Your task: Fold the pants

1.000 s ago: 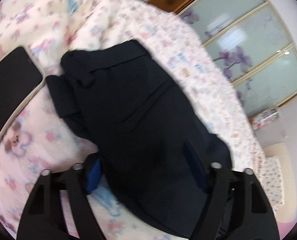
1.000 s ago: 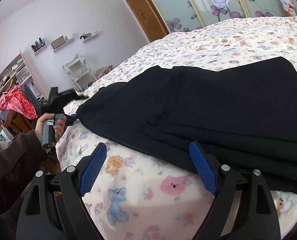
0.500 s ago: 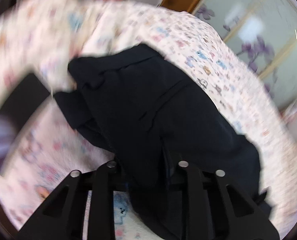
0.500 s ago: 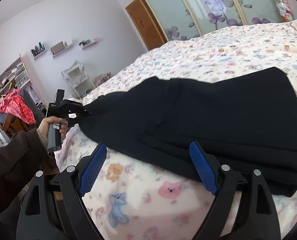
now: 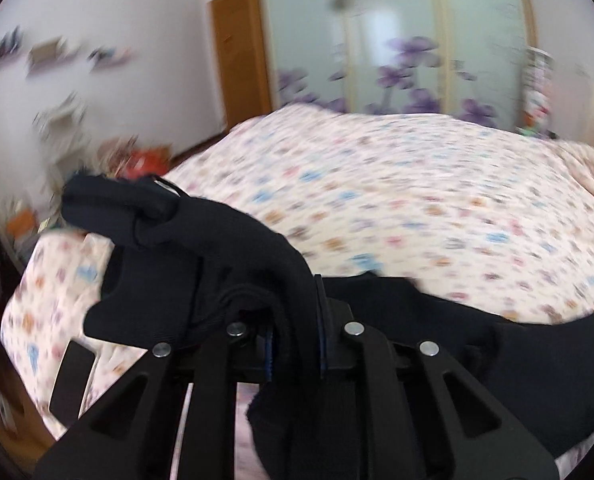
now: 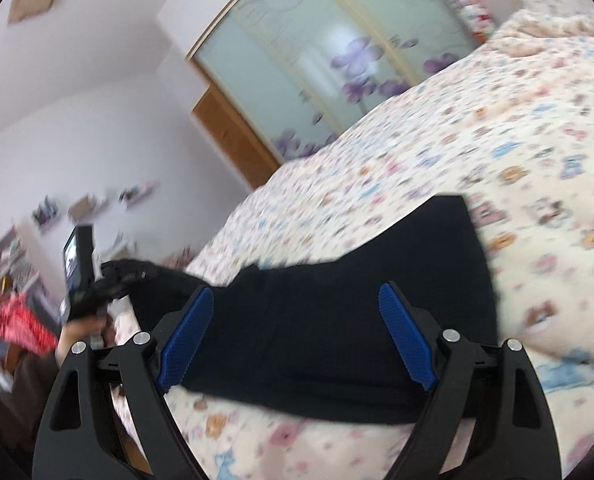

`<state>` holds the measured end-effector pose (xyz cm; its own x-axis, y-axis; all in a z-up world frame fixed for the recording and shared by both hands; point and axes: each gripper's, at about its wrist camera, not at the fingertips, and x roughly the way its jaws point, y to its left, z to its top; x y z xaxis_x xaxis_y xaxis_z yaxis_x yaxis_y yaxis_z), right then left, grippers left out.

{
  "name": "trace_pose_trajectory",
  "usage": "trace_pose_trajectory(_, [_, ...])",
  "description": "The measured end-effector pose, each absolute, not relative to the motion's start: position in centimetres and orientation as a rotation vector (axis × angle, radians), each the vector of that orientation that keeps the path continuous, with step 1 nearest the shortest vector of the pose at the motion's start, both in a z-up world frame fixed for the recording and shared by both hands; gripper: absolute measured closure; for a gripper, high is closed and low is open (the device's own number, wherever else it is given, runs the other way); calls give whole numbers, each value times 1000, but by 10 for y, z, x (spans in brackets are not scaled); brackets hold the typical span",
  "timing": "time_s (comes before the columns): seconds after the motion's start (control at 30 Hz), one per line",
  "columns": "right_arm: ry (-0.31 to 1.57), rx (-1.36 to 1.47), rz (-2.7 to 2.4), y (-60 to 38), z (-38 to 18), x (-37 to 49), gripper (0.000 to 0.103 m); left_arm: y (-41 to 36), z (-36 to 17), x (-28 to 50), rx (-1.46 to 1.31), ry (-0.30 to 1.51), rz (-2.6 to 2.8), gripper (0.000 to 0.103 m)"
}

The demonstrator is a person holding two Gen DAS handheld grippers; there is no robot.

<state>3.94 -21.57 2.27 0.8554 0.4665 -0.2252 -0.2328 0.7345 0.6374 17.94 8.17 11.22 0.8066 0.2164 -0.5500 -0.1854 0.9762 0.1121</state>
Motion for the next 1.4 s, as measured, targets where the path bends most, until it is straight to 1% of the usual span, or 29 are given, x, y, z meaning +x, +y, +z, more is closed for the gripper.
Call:
trace_pose_trajectory(0.1, [372, 699, 376, -230, 21, 42, 16, 33, 117, 169, 130, 554, 125, 89])
trace_pose_trajectory(0.23, [389, 742, 359, -239, 16, 47, 16, -30, 109, 154, 199, 545, -27, 89])
trace_pose_trajectory(0.4, [405, 747, 269, -250, 11, 51, 16, -94, 67, 136, 254, 622, -227, 89])
trace_pose_trajectory(0.5, [443, 834, 299, -256, 1, 57, 16, -122, 34, 127, 335, 669, -298, 89])
trace_pose_trajectory(0.57, [474, 911, 341, -260, -7, 61, 16, -135, 20, 120, 407, 660, -289, 89])
trace_pose_trajectory(0.63, [492, 981, 387, -264, -13, 66, 13, -133, 20, 113, 409, 633, -279, 89])
trace_pose_trajectory(0.67, [497, 1003, 399, -264, -15, 67, 9, -128, 24, 113, 369, 634, -282, 89])
trace_pose_trajectory(0.73, [505, 1057, 437, -267, -21, 70, 9, -120, 31, 107, 318, 614, -294, 89])
trace_pose_trajectory(0.8, [502, 1088, 460, -266, -24, 69, 9, -119, 33, 95, 322, 570, -318, 89])
trace_pose_trajectory(0.87, [512, 1099, 482, -265, -25, 72, 9, -118, 26, 87, 328, 569, -348, 89])
trace_pose_trajectory(1.0, [585, 1072, 482, -258, -30, 78, 9, -125, -9, 87, 402, 643, -349, 87])
trace_pose_trajectory(1.03, [595, 1058, 477, -257, -28, 82, 9, -129, -16, 84, 432, 637, -335, 87])
trace_pose_trajectory(1.1, [602, 1043, 479, -255, -28, 83, 8, -134, -18, 76, 475, 610, -305, 81])
trace_pose_trajectory(1.17, [620, 1022, 474, -252, -29, 86, 7, -133, -16, 73, 463, 612, -298, 76])
trace_pose_trajectory(1.23, [638, 998, 466, -248, -30, 87, 7, -125, -12, 72, 395, 631, -325, 60])
trace_pose_trajectory(1.27, [645, 982, 462, -246, -30, 89, 7, -117, -8, 69, 329, 637, -347, 34])
trace_pose_trajectory(1.3, [651, 961, 459, -243, -30, 89, 7, -109, -3, 65, 273, 626, -341, 12])
trace_pose_trajectory(1.33, [661, 928, 448, -239, -28, 90, 7, -102, 0, 60, 231, 607, -331, 7])
trace_pose_trajectory(1.4, [674, 883, 439, -233, -27, 91, 7, -79, 8, 51, 120, 564, -318, 5])
